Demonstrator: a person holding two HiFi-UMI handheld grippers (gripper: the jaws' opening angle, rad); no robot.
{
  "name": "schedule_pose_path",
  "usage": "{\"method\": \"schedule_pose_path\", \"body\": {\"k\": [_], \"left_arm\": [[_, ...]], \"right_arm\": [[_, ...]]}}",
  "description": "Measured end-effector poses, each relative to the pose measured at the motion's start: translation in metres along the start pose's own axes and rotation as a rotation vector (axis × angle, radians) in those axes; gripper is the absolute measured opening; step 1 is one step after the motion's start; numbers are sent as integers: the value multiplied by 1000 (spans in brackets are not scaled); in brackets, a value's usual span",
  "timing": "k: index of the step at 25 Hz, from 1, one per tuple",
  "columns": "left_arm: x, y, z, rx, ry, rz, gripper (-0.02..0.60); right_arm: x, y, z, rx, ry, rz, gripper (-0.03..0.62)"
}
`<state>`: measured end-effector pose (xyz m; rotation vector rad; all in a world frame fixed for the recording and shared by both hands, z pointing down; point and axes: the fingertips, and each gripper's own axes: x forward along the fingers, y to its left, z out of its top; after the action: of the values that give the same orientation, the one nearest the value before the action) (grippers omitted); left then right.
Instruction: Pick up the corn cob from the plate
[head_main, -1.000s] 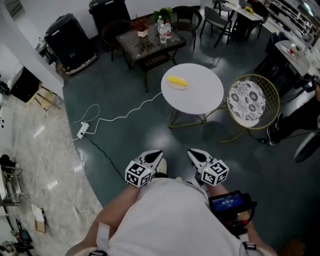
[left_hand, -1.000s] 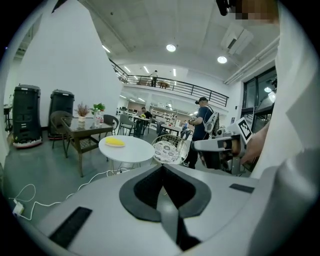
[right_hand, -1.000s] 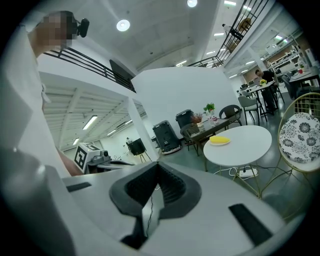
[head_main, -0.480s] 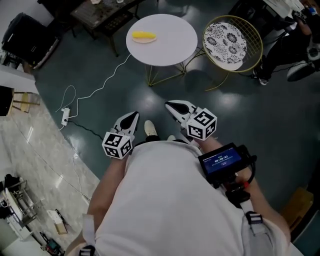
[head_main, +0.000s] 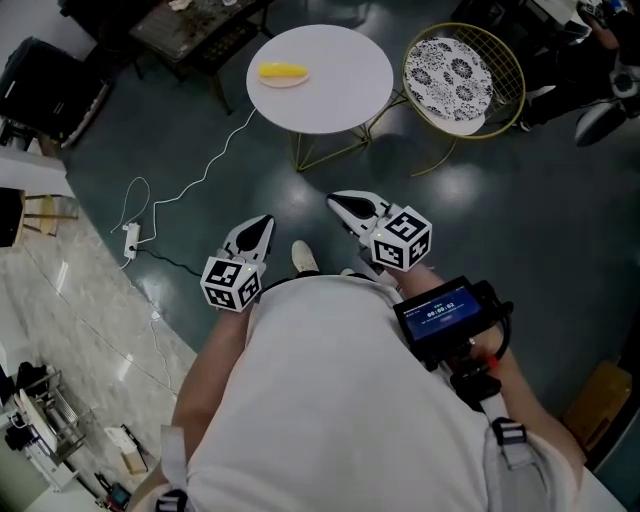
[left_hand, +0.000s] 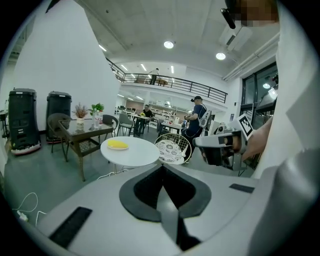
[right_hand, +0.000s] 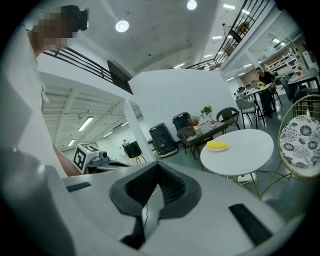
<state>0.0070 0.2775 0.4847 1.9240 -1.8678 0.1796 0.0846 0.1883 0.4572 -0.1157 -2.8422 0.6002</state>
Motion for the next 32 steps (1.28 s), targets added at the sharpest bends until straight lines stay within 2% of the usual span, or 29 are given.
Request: {"method": "schedule_pose_path", "body": {"k": [6,11,21,32], "left_arm": [[6,9,7,10,3,-5,8],[40,53,3,-8,30,-25,9],[42,87,24,8,15,-68,9],[32,139,28,-6,9,-60,8]], "right_arm": [[7,-9,0,13,-5,-8,8],[45,-48,0,32,7,-34,8],[73,-53,19,25,-2,-93,8],[121,-53,28,10,11,-102,8]]}}
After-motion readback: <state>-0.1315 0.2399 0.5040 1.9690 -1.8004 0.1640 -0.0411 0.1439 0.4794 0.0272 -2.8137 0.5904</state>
